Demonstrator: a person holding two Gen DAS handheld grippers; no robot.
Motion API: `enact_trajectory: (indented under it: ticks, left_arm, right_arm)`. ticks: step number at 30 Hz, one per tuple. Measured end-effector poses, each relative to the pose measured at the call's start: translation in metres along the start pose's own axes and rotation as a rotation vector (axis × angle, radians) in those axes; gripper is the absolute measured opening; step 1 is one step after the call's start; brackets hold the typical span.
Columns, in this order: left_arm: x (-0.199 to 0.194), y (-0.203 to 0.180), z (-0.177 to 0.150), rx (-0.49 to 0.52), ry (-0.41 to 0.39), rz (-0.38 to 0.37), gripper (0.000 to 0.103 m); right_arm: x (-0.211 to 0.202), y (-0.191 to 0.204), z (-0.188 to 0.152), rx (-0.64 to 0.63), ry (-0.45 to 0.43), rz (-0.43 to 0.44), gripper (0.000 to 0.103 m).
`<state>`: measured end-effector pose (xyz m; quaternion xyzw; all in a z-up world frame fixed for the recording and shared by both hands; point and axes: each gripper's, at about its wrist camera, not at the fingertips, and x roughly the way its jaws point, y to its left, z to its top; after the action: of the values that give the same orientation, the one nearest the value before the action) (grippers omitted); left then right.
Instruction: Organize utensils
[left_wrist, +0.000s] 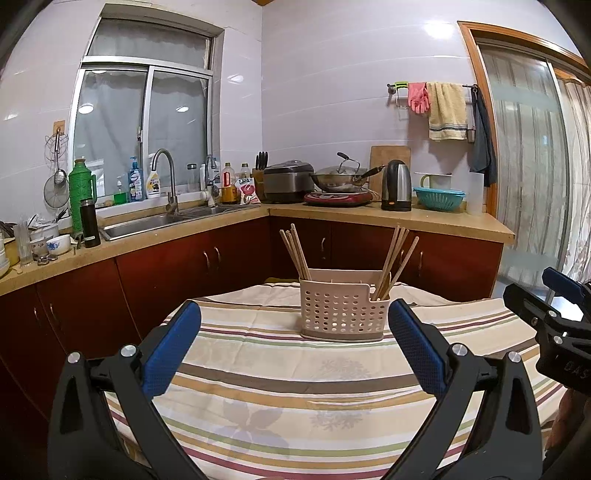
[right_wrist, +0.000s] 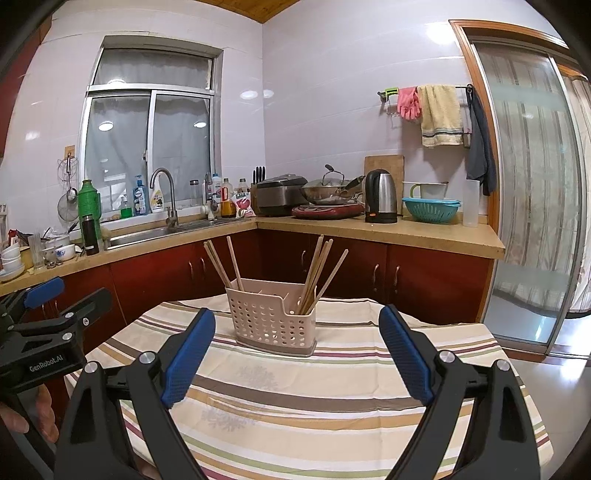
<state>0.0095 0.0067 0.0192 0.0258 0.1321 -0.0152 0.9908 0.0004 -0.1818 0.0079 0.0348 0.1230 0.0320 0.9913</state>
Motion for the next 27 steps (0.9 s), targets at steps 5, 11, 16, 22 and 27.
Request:
enact_trajectory:
  ticks: [5,11,16,22,27]
  left_arm:
    - [0.0003,-0.0008,0.0003,-0.008,0.0,-0.007,0.099]
    - [0.005,0.0009,0.0007,-0.035,0.017,-0.026,0.099]
    - [0.0066,0.0016,-0.0003,-0.034,0.015,-0.01,0.099]
    - [0.0068,0.0003,-0.0009,-0.029,0.012,-0.013,0.099]
    - [0.0077,-0.0005,-0.001,-0.031,0.012,-0.021,0.099]
  right_arm:
    - [0.0005,0.0002,-0.0002,-0.002,0.0,-0.002,0.088]
    - [0.0005,0.0003,-0.0007,-0.001,0.001,-0.001,0.088]
    - [0.0029,0.0022,-0.0018,-0.001,0.006,0.0,0.088]
    - [0.0056,0.0019,-0.004,-0.001,0.014,0.0,0.088]
    - [0.0072,0.0003,-0.0056,0.0,0.019,-0.001,0.088]
